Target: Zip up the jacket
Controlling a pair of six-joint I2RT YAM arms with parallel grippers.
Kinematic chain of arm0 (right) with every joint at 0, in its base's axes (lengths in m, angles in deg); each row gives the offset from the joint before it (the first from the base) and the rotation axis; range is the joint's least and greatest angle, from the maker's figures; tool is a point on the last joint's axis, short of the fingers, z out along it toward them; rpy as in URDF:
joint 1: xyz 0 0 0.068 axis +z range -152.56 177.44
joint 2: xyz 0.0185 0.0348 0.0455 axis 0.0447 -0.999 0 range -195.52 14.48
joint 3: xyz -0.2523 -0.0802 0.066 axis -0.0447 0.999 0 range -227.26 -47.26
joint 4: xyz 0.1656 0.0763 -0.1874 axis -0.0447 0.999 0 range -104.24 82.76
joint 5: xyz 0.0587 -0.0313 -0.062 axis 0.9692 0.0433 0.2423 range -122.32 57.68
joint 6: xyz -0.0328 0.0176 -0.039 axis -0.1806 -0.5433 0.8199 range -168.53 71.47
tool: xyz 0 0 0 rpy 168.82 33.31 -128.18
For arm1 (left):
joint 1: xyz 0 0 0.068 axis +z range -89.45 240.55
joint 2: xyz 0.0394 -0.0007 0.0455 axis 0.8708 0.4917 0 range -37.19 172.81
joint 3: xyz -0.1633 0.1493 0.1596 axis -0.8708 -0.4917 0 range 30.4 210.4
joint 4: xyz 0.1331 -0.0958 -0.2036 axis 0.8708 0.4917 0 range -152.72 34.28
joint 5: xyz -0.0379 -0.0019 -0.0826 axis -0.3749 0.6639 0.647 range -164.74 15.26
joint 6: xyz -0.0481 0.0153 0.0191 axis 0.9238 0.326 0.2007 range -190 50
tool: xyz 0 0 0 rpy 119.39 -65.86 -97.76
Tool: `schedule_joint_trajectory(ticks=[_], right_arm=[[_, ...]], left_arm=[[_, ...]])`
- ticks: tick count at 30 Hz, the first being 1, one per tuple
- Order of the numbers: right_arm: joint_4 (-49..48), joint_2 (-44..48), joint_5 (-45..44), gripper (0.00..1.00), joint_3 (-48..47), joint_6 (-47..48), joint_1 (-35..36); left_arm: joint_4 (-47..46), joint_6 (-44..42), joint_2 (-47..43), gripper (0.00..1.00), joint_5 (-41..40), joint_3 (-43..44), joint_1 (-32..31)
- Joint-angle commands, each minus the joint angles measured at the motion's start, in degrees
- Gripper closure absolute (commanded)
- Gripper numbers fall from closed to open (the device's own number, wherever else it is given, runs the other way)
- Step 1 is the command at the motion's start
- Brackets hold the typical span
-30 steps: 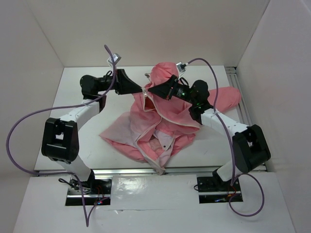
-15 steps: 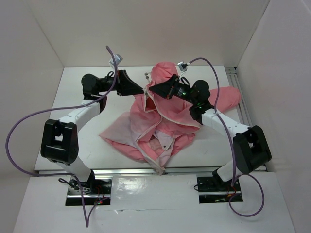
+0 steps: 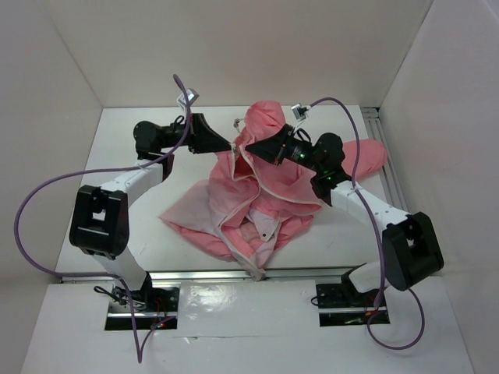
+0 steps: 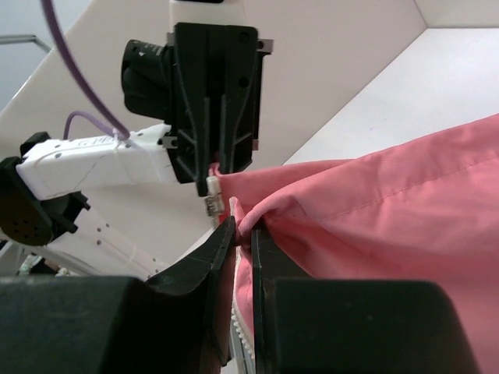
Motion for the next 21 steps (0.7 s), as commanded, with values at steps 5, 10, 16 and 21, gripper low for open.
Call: schedule_joint_trajectory(ticks=[5,10,16,21], right_arm=[[-1.1,3.6,2.7,1.00,1.1,1.3,-0.7],[-0.6,2.4,3.8,1.00,-0.2,1.9,-0.1],[0.0,1.2,3.1,1.00,-0.2,2.4,0.9],[0.0,0.0,3.1,1.00,-0.2,2.4,0.9]], left_arm=[[-10.9,3.3,1.0,1.00,0.9,1.9,0.2],[-10.9,3.3,1.0,1.00,0.9,1.9,0.2],[-11.4,3.8,1.0,1.00,0.9,1.9,0.2],[-11.9,4.4,1.0,1.00,0.9,1.9,0.2]])
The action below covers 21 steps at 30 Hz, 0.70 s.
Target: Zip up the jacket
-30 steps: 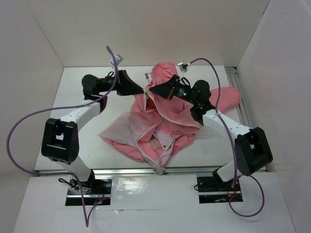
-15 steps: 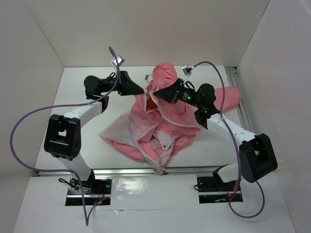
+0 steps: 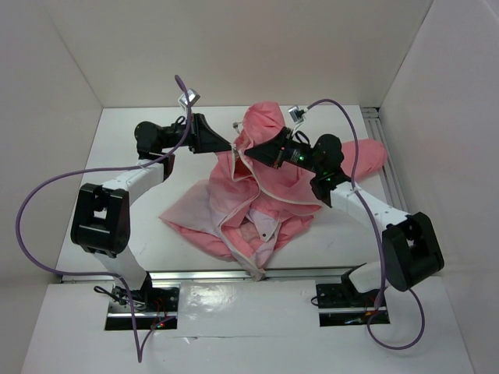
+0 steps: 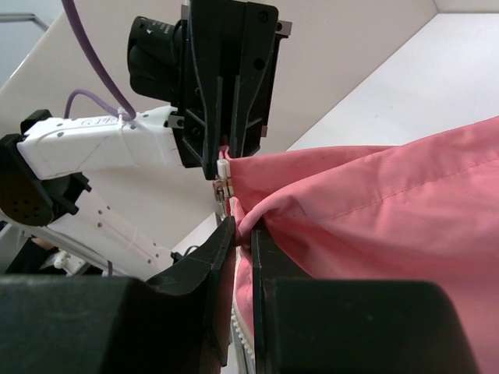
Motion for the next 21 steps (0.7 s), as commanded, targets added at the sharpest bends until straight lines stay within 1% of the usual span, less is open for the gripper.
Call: schedule_joint_trajectory(ticks=[1,17,21], right_arm=[[-0.7,-0.7,0.8,1.00,-1.1,1.0,0.5],[-1.3,-1.3,0.8,1.00,-2.2,1.0,1.0],[-0.8,-0.1,0.3,1.00,-2.2,1.0,1.0]], left_arm=[[-11.0,0.9,-0.3,1.00,0.8,1.9,0.2],[-11.5,1.4,-0.3,1.00,0.8,1.9,0.2],[-11.5,1.4,-0.3,1.00,0.8,1.9,0.7]])
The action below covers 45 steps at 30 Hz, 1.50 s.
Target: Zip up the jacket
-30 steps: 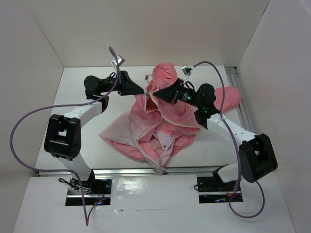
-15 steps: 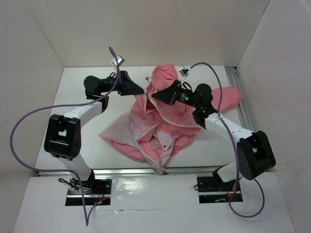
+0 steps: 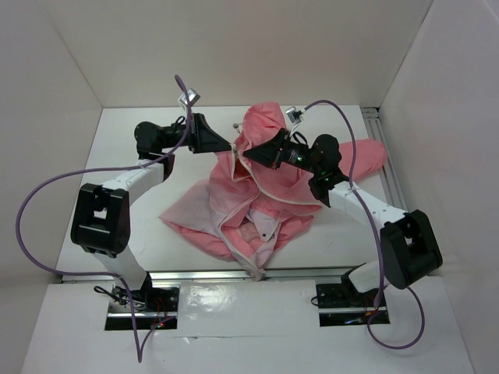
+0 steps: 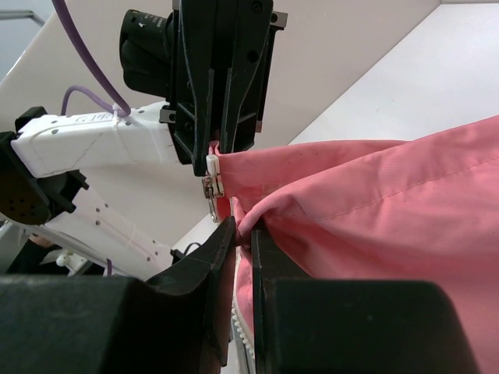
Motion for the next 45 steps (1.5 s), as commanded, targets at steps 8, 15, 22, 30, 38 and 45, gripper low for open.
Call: schedule_joint_trajectory(ticks=[8,15,22,30,38,45], right_arm=[[-0.2,2.1,0.3,1.00,-1.6,1.5,0.0],[-0.7,2.2,0.3,1.00,-1.1,1.5,-0.5],[-1.9,1.0,0.9,1.00,-2.3,1.0,-0.5],[-2.5,0.0,0.9,1.00,-4.0,0.4,-0.5],[-2.5,-1.2,1.4,1.00,-5.2,0.9,0.0],[-2.5,-1.2,0.3,1.00,-4.6,0.9,0.6]], left_arm=[[-10.6,-0.4,-0.3,1.00,0.8,1.4,0.6],[-10.6,-0.9,-0.3,1.00,0.8,1.4,1.2],[-10.6,-0.4,-0.3,1.00,0.8,0.9,1.2],[-11.2,-0.4,-0.3,1.00,0.8,0.9,1.2],[-11.2,-0.4,-0.3,1.00,0.8,0.9,1.2],[-11.8,0.1,0.3,1.00,0.8,0.9,1.2]])
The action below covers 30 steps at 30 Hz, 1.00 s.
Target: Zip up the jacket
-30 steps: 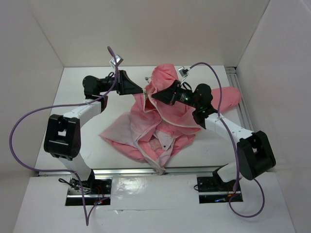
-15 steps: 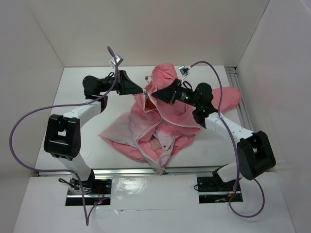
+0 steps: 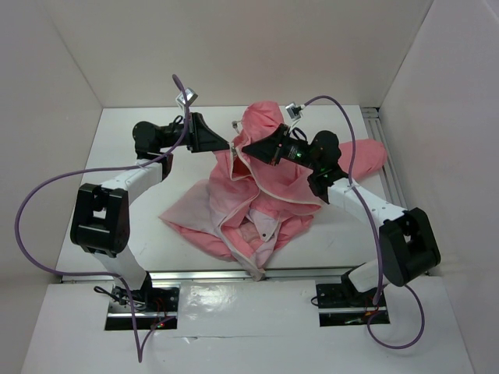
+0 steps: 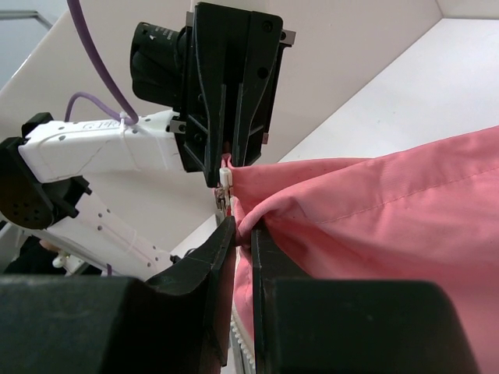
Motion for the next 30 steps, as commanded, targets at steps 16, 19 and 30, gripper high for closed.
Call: schedule_joint_trajectory(ticks=[16,19,30], right_arm=[[-0.2,1.0,1.2,1.00,-1.1,1.9,0.6],[-0.2,1.0,1.2,1.00,-1.1,1.9,0.6],[-0.2,1.0,1.2,1.00,-0.6,1.9,0.6]], left_arm=[[-11.7,0.1,0.2,1.00,0.2,0.9,0.3],[-11.7,0.1,0.2,1.00,0.2,0.9,0.3],[-11.7,0.6,0.2,1.00,0.2,0.9,0.3]])
